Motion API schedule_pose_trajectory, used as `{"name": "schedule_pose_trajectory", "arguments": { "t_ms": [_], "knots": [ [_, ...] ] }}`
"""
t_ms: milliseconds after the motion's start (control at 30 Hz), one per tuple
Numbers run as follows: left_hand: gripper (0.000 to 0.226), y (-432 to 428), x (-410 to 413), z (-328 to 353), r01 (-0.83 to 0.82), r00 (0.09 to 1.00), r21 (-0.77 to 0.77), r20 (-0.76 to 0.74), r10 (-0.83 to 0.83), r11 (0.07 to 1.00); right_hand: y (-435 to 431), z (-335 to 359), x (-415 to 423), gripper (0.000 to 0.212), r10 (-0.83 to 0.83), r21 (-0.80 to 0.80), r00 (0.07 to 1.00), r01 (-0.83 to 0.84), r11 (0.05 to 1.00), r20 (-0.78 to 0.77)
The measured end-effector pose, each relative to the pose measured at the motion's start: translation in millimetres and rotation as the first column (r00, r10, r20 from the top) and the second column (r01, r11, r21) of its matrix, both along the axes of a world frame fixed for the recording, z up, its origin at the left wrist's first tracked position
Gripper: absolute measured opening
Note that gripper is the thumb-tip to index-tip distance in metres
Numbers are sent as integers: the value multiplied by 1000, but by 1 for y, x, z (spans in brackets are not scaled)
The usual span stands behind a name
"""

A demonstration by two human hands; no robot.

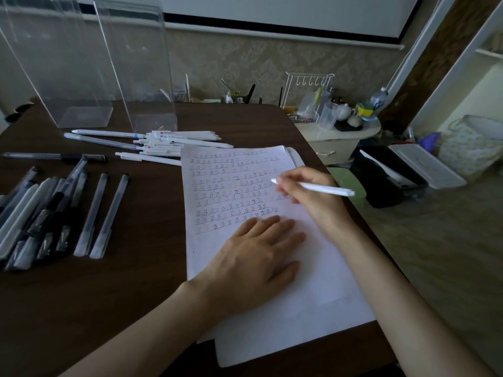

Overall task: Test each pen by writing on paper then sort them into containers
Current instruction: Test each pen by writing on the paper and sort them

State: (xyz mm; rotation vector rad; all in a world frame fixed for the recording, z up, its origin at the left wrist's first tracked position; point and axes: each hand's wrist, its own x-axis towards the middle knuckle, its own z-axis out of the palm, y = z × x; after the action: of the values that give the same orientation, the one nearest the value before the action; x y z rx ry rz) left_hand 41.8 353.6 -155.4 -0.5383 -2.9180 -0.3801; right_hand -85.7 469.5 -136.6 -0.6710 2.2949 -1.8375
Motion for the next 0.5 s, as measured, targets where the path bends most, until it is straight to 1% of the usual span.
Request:
{"name": "schedule_pose_trajectory", "arguments": {
  "t_ms": [67,133,167,233,300,500],
  "knots": [
    [53,1,0,-1,-5,1000,-7,-24,5,1000,-2,-3,0,28,-20,35,998,22,999,-56],
    [51,0,0,-2,-7,999,-4,-48,7,1000,-2,-5,0,35,-48,80,994,56,995,-95],
    [51,0,-1,-2,-8,999,-1,-48,8,1000,-2,-5,-1,35,-74,86,991,84,993,-108],
    [52,0,-1,-3,-10,999,17,-37,10,1000,0,-5,-3,37,-144,49,984,150,987,-102],
    [53,0,-1,-3,-9,1000,27,-27,10,1000,2,-4,-4,39,-168,26,980,172,985,-103],
    [52,1,-2,-6,-18,998,9,-66,19,1000,-1,-6,0,30,-73,168,985,100,981,-156]
  ]
}}
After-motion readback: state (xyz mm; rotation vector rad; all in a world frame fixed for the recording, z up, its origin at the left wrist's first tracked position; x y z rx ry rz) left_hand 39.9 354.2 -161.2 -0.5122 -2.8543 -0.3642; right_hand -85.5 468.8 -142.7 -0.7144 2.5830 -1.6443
